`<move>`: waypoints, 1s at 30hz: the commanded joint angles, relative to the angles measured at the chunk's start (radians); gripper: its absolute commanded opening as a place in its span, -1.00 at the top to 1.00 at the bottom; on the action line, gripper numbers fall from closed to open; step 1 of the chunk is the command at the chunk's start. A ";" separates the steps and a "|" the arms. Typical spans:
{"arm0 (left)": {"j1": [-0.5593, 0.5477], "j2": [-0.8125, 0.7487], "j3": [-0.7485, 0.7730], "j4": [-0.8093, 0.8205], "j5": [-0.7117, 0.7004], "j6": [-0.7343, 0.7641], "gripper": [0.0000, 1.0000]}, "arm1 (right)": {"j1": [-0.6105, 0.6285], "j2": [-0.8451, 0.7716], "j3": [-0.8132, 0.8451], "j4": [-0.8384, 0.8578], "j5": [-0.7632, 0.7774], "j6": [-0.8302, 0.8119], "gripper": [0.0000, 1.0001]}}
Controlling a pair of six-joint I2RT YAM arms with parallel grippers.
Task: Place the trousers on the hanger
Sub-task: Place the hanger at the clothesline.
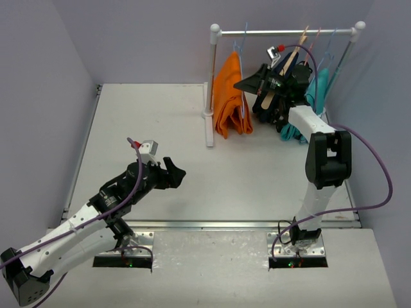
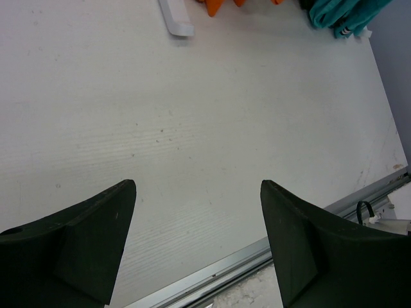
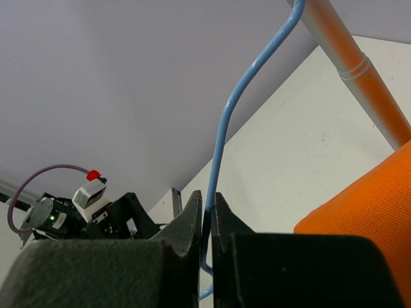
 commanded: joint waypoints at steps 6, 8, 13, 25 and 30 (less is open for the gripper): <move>-0.006 -0.001 0.003 0.039 0.011 0.014 -0.53 | -0.012 -0.006 0.004 0.109 -0.009 -0.051 1.00; -0.006 0.001 0.004 0.037 0.009 0.014 -0.52 | -0.017 0.003 0.025 0.099 -0.009 -0.041 1.00; -0.006 0.005 0.007 0.038 0.009 0.016 -0.52 | -0.025 0.018 0.044 0.053 -0.008 -0.048 0.85; -0.006 0.018 0.014 0.036 0.007 0.016 -0.52 | -0.042 -0.021 0.036 -0.055 0.001 -0.096 -0.90; -0.006 0.044 0.024 0.038 0.004 0.016 -0.55 | -0.042 -0.199 -0.032 -0.299 0.060 -0.331 -0.98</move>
